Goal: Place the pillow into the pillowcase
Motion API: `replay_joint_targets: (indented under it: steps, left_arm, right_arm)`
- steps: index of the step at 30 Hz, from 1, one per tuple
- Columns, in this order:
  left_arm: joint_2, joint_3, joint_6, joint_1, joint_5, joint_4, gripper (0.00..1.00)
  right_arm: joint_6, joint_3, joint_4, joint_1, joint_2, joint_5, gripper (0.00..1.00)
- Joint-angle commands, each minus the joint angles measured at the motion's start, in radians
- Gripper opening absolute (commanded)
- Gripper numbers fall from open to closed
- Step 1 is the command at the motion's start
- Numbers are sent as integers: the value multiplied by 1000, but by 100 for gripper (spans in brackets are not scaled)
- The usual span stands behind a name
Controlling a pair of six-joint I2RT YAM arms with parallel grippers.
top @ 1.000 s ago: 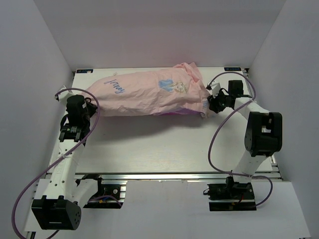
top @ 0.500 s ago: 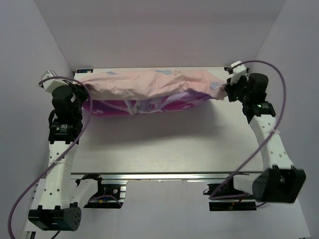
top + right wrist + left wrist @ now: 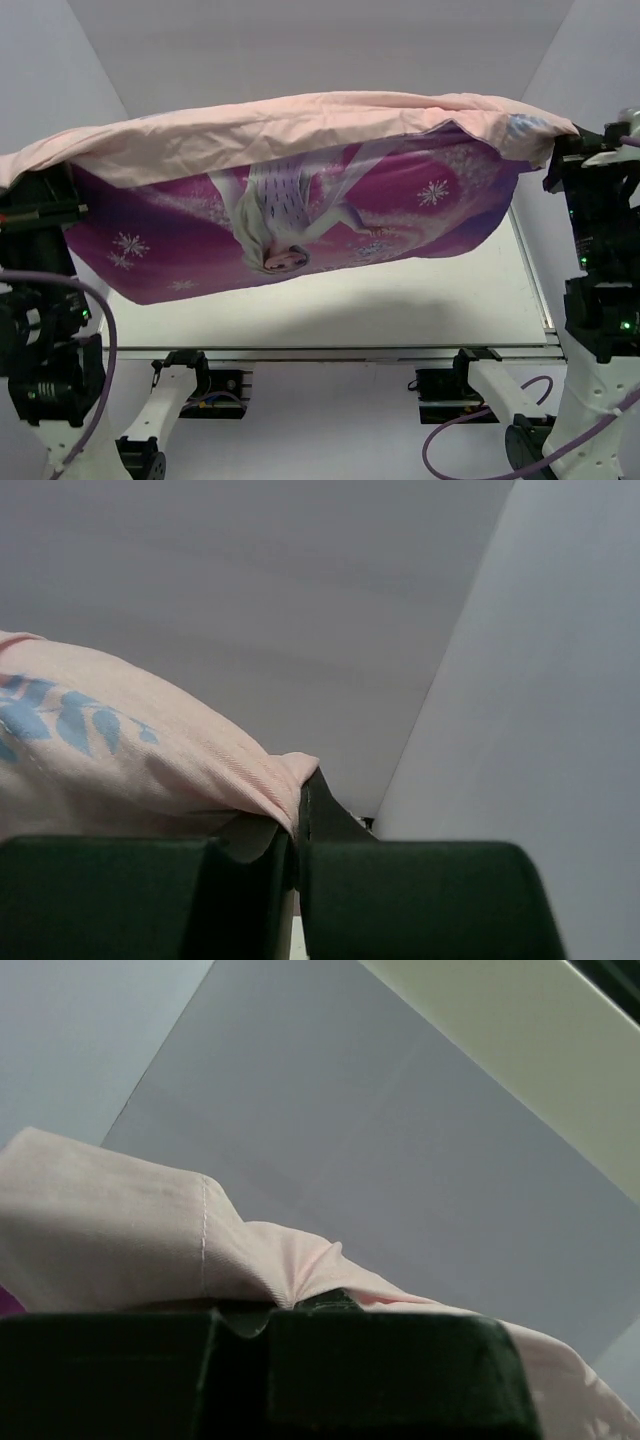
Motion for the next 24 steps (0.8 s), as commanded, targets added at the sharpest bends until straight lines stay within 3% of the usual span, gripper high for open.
replay_joint_targets:
  steps: [1,6,9,12,13,14,15,16,17,18,20,23,24]
  left_arm:
    - [5,13,17,16,-183,-38,0]
    - [64,-82,-72,16,-187,-131,0]
    - [146,-178,-123,16,-185,-171,0]
    - [323,-263,-143,16,-167,-181,0]
    - [445,-267,-144,16,-139,-200,28]
    - [512,-239,-138,16,-139,-205,57]
    - [578,-218,-120,16,-131,-207,97]
    - [718,-172,-118,37,-115,-270,98]
    - [790,-23,-110,63,-58,-315,98]
    - [918,67,-104,67,-53,-431,98]
    - [1006,312,-94,67,-41,-516,98]
    - [1050,419,-54,67,-1,-549,98]
    - [1033,402,-34,67,16,-509,98]
  right_arm:
    - [19,15,-129,-20,32,244,0]
    - [68,-64,-158,-20,100,171,0]
    - [80,-129,-157,-20,218,25,0]
    - [68,-124,-158,-25,423,-122,0]
    - [68,-108,-155,-32,554,-146,7]
    - [65,-79,-166,-38,625,-178,47]
    - [78,37,-193,-45,783,-192,63]
    - [83,128,-245,-61,868,-206,66]
    - [88,226,-305,-74,938,-221,87]
    - [109,414,-419,-93,1056,-236,89]
    - [106,535,-505,-103,1111,-241,89]
    - [94,404,-401,-104,1018,-241,89]
    - [92,274,-316,-104,929,-242,89]
